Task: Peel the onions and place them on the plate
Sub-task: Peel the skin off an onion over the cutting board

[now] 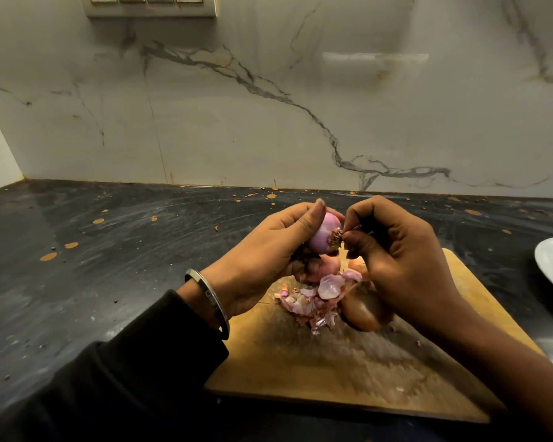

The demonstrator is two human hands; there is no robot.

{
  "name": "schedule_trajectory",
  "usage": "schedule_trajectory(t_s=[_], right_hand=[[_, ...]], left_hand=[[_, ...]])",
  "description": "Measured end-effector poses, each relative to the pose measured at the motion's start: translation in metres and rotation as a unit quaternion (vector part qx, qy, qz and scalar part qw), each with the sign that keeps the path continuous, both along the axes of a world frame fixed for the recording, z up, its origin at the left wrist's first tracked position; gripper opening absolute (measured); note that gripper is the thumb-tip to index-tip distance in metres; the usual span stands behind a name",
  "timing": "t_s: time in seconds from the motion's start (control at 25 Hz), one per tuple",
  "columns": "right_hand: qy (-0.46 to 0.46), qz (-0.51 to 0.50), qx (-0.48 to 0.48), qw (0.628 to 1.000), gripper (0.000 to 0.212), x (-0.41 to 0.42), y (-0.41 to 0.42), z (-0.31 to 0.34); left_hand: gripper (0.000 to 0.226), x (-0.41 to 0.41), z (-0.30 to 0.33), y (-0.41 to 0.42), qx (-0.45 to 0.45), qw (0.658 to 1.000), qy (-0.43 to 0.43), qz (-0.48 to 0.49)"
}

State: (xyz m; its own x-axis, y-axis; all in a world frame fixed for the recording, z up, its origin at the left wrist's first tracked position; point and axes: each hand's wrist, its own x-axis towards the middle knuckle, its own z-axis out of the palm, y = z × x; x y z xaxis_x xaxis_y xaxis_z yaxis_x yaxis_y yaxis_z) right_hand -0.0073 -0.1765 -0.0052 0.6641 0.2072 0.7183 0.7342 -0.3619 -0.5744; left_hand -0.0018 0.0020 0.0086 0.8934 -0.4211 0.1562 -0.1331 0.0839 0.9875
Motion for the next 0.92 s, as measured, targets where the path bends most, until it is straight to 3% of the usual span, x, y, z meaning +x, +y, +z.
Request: schedule_trajectory(t_s=[0.24, 0.48, 0.68, 0.8, 0.92], right_hand=[[0.015, 0.017, 0.003, 1.0, 0.03, 0.001, 0.001, -0.001], [0.013, 0.068, -0.019, 0.997, 0.027, -0.003, 0.002, 0.002], [-0.007, 0.065, -0.069, 0.995, 0.018, -0.004, -0.001, 0.001], [-0.036, 0.059, -0.14, 0.988, 0.014, -0.002, -0.001, 0.001], [-0.056, 0.051, -0.136, 0.988, 0.009, 0.0, -0.001, -0.001]], left_hand=[[0.06, 0.003, -0.002, -0.001, 0.051, 0.998, -0.022, 0.021], [0.042, 0.002, 0.0, 0.001, 0.026, 0.999, -0.015, 0.029], [0.065, 0.009, 0.005, 0.009, -0.005, 0.995, 0.017, 0.095], [0.061, 0.01, 0.003, 0.011, 0.006, 0.996, 0.032, 0.089], [0.046, 0.011, 0.002, 0.013, 0.021, 0.996, 0.04, 0.083]])
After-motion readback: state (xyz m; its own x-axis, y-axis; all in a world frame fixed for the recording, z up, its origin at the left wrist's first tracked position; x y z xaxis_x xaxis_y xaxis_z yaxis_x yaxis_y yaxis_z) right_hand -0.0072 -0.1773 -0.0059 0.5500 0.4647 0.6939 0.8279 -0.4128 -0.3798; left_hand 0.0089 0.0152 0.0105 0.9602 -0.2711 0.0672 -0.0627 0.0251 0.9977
